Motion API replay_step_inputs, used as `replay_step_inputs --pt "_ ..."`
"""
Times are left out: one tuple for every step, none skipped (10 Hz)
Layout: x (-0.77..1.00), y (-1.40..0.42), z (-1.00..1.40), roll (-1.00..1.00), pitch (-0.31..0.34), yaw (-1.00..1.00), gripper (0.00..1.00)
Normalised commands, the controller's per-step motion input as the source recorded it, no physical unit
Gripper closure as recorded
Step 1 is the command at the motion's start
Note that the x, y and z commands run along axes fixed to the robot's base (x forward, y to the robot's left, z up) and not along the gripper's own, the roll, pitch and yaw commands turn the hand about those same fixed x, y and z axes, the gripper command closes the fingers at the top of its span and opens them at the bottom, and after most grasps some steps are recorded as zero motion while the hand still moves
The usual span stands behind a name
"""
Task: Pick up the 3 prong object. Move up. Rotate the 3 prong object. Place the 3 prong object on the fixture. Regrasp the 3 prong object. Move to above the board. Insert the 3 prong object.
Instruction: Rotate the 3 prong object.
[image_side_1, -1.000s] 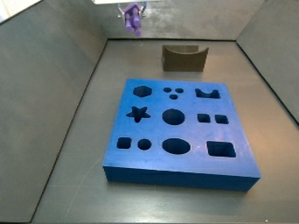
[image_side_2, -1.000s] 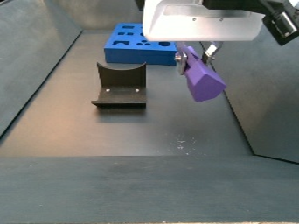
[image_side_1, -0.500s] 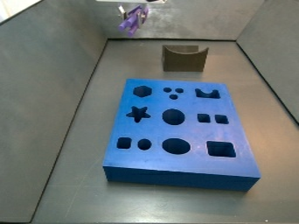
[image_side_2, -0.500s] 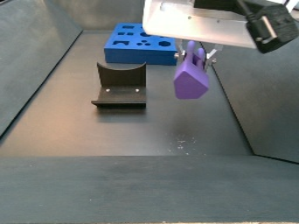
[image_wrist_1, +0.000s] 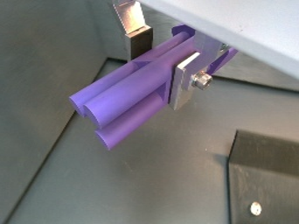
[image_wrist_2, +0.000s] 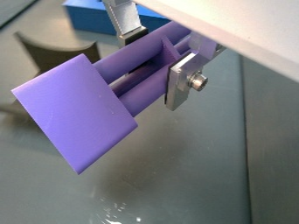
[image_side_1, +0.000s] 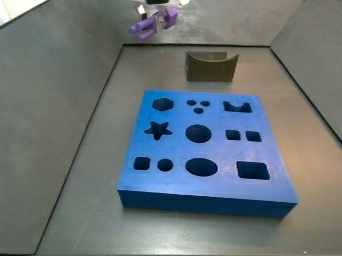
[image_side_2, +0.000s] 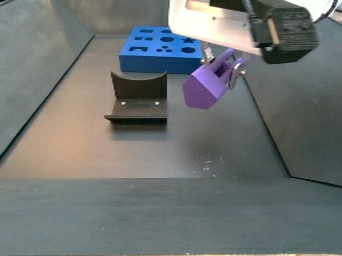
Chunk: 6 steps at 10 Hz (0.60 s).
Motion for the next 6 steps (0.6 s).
replay_step_inputs --pt "0.03 0.02 -0.04 0.0 -0.005 -1.0 1.0" --pt "0.03 0.02 -0.04 0.0 -0.005 -1.0 1.0" --pt "0.03 0.02 -0.04 0.0 -0.005 -1.0 1.0" --pt "0.03 0.02 -0.04 0.0 -0.005 -1.0 1.0" --pt "0.03 0.02 -0.04 0.0 -0.005 -1.0 1.0" --pt "0.03 0.02 -0.04 0.0 -0.005 -1.0 1.0"
